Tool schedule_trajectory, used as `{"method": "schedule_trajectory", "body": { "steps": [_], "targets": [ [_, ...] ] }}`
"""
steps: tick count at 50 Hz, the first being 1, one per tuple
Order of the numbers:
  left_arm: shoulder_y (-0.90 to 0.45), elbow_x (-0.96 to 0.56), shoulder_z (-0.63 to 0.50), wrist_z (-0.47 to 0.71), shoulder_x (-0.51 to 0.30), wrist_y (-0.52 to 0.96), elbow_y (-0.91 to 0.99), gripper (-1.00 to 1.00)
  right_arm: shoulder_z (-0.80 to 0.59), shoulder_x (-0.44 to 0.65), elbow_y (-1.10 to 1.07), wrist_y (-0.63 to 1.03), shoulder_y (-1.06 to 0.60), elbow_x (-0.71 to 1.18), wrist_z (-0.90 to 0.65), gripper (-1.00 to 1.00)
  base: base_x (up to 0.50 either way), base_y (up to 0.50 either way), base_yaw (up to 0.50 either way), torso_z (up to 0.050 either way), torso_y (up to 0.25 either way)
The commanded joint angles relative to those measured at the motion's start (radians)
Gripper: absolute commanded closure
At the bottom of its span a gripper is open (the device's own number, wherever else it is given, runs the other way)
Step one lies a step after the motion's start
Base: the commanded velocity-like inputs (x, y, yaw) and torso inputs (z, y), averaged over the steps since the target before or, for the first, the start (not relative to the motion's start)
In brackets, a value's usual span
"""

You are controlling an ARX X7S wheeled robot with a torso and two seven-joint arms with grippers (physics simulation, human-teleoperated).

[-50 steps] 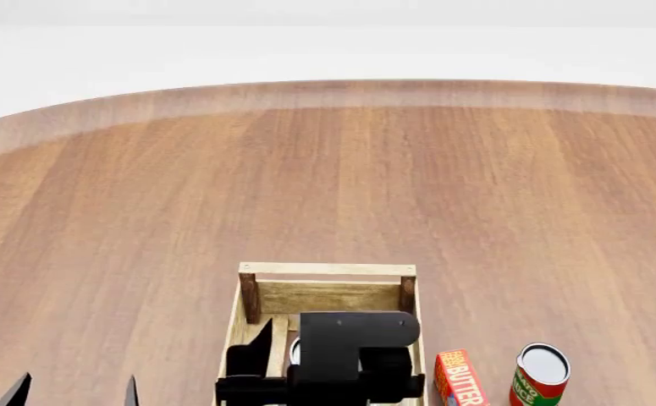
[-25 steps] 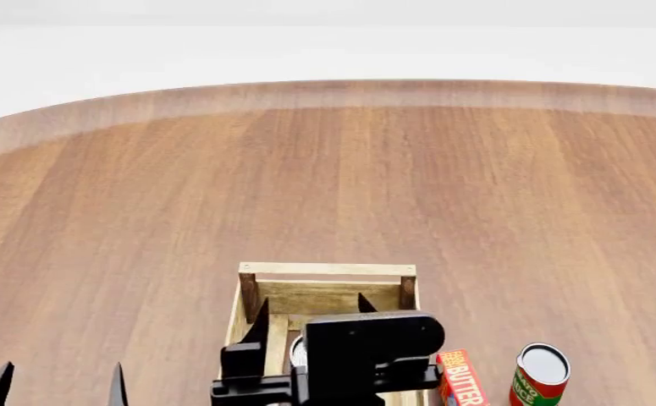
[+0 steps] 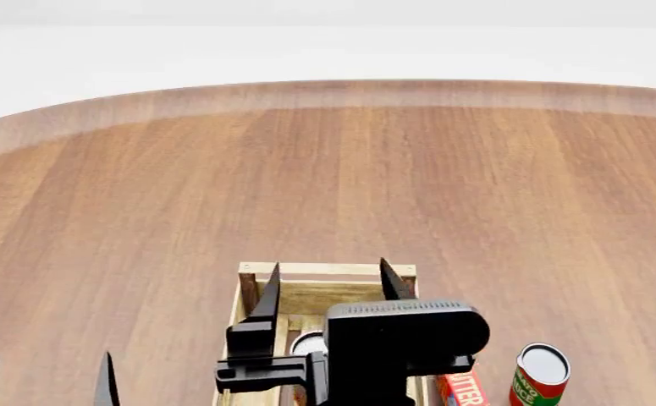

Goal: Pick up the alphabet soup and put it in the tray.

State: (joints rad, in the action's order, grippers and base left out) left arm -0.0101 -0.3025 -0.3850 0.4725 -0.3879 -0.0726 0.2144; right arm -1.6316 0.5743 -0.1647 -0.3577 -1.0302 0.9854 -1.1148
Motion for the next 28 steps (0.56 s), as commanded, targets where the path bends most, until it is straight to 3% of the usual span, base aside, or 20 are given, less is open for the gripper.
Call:
{"method": "schedule_trajectory", "body": {
  "steps": [1,28],
  "targets": [
    [0.027,-0.026,0.002,0.010,-0.024,0.026,0.111,-1.00,0.010,0.051,-0.100,0.014,-0.024,-0.049,-0.069,-1.00,0.00,0.00,0.00,0.000,0.000],
    [0.069,-0.052,0.015,0.048,-0.075,0.071,0.304,-1.00,0.034,0.143,-0.341,0.108,-0.107,-0.125,-0.202,-1.00,0.00,0.00,0.00,0.000,0.000]
  ]
}}
